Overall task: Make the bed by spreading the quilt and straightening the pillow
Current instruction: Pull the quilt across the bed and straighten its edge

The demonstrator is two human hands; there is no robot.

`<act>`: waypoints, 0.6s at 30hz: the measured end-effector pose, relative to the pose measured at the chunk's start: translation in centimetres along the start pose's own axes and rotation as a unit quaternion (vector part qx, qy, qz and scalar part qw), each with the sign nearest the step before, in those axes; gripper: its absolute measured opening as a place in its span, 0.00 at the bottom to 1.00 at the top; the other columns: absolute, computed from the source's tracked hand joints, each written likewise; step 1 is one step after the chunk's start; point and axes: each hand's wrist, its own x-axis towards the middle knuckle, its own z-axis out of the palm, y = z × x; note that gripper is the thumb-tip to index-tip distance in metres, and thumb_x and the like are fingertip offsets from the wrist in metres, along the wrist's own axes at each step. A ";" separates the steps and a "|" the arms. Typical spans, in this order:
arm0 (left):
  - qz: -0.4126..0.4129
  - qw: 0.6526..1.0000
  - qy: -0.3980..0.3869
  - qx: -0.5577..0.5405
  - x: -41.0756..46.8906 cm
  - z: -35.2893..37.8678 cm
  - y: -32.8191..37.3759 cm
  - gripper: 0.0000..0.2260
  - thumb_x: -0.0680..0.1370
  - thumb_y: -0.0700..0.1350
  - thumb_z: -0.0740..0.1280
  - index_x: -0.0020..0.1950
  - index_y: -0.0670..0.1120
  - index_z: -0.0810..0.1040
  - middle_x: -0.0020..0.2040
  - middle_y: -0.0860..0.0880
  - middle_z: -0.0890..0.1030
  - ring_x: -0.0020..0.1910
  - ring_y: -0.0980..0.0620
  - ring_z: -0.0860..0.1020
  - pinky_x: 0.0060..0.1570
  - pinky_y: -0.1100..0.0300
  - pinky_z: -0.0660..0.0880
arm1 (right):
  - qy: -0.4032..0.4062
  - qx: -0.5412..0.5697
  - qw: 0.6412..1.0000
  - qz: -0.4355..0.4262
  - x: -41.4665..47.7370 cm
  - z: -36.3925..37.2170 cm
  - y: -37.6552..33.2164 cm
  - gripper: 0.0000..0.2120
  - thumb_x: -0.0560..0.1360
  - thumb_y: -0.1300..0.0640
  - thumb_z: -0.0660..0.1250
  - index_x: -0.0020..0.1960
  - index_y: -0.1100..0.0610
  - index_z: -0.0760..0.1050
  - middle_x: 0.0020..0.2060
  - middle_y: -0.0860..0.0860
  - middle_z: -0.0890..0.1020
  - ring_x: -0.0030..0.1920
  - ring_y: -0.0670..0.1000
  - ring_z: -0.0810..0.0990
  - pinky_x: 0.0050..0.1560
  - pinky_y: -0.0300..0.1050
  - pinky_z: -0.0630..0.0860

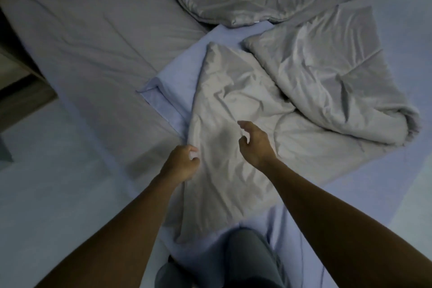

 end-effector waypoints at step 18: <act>0.057 0.983 0.170 -0.035 8.4 9.9 -0.7 0.26 0.68 0.57 0.64 0.63 0.47 0.78 0.47 0.46 0.83 0.47 0.43 0.82 0.48 0.54 0.77 | -0.095 -0.379 0.859 -0.331 30.1 2.7 -0.1 0.48 0.71 0.63 0.69 0.81 0.51 0.45 0.81 0.50 0.42 0.80 0.57 0.38 0.79 0.59 0.43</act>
